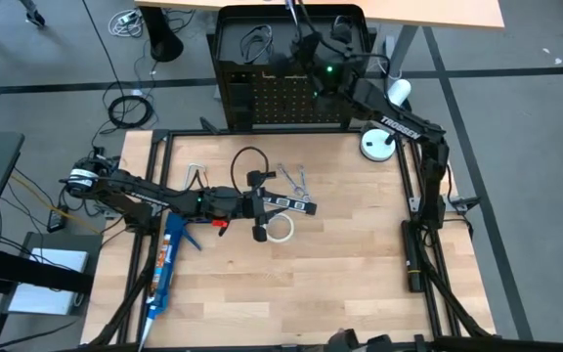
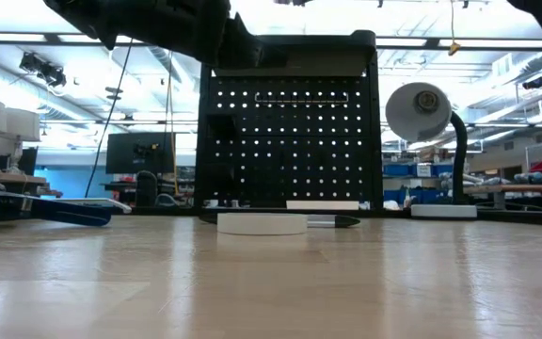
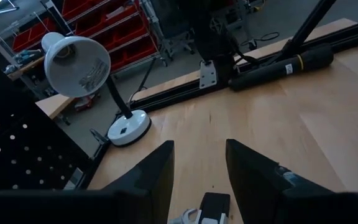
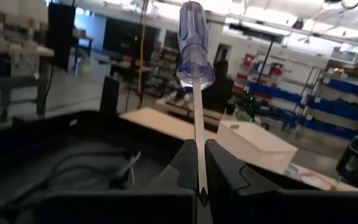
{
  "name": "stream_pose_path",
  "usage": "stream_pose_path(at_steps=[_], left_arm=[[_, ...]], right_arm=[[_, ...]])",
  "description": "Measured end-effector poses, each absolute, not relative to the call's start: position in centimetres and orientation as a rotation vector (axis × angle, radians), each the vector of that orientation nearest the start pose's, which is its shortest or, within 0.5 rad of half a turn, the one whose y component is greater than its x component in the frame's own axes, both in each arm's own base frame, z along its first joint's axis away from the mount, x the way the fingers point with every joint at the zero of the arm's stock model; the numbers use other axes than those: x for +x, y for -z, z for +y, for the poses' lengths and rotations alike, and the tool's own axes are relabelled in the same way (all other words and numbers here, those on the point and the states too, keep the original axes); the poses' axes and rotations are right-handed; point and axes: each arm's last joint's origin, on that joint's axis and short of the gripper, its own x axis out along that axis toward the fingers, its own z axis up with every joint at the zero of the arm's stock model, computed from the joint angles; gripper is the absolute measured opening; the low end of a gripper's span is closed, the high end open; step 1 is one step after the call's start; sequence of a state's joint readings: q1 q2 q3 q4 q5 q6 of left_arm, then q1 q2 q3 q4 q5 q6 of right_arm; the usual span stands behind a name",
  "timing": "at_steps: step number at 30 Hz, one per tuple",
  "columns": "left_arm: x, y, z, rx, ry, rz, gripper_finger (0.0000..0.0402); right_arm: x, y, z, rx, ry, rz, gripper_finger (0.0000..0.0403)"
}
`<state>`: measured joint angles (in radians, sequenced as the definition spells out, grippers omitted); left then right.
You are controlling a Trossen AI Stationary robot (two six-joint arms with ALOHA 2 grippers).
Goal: Hang tools onto peg board
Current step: Put the blue screwdriver on top of the pegboard
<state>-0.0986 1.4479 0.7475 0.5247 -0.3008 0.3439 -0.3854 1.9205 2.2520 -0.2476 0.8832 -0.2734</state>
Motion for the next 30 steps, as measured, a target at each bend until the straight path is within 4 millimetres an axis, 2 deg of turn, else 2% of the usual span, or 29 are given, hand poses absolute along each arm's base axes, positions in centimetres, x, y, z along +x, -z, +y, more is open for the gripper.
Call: stream_pose_path(at_steps=[14, 30], left_arm=[[30.7, -23.7, -2.2, 0.377, -0.172, 0.206, 0.0152], [30.7, -23.6, -2.2, 0.378, -0.171, 0.211, 0.0152]], right_arm=[[35.2, -46.9, -20.2, -0.009, 1.204, 0.241, 0.002], [35.2, -46.7, -20.1, 0.036, 1.204, 0.237, 0.0039]])
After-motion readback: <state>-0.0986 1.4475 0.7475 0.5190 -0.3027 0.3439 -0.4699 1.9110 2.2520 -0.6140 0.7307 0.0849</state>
